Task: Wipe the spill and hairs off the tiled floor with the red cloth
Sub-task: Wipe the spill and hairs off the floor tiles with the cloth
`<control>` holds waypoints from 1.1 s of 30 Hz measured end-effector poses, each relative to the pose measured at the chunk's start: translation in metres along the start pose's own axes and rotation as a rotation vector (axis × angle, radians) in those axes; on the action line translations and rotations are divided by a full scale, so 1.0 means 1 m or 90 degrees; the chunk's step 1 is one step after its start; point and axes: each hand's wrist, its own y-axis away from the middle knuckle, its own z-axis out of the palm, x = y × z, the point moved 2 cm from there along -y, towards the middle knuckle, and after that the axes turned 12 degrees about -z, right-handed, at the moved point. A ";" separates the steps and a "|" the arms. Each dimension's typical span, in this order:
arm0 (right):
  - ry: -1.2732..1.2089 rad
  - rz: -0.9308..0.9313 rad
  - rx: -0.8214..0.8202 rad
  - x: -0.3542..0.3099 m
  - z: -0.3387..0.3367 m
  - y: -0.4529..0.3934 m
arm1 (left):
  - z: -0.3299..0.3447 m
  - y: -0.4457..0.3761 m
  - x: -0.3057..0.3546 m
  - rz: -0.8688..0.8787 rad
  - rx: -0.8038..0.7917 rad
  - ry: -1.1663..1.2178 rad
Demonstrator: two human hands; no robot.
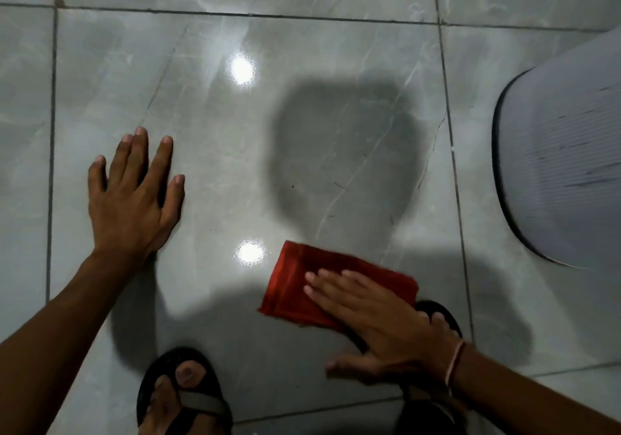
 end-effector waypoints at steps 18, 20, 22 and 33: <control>0.030 -0.114 -0.050 0.012 -0.010 -0.014 | -0.003 -0.001 0.001 0.003 -0.003 -0.006; 0.037 -0.091 -0.016 0.056 -0.042 -0.029 | -0.001 -0.002 0.000 0.014 0.004 -0.016; 0.051 0.058 0.075 0.120 -0.087 -0.053 | 0.001 -0.001 -0.001 0.012 0.013 -0.024; -0.004 0.112 0.044 0.054 -0.042 -0.018 | 0.000 -0.001 0.000 0.024 0.035 -0.015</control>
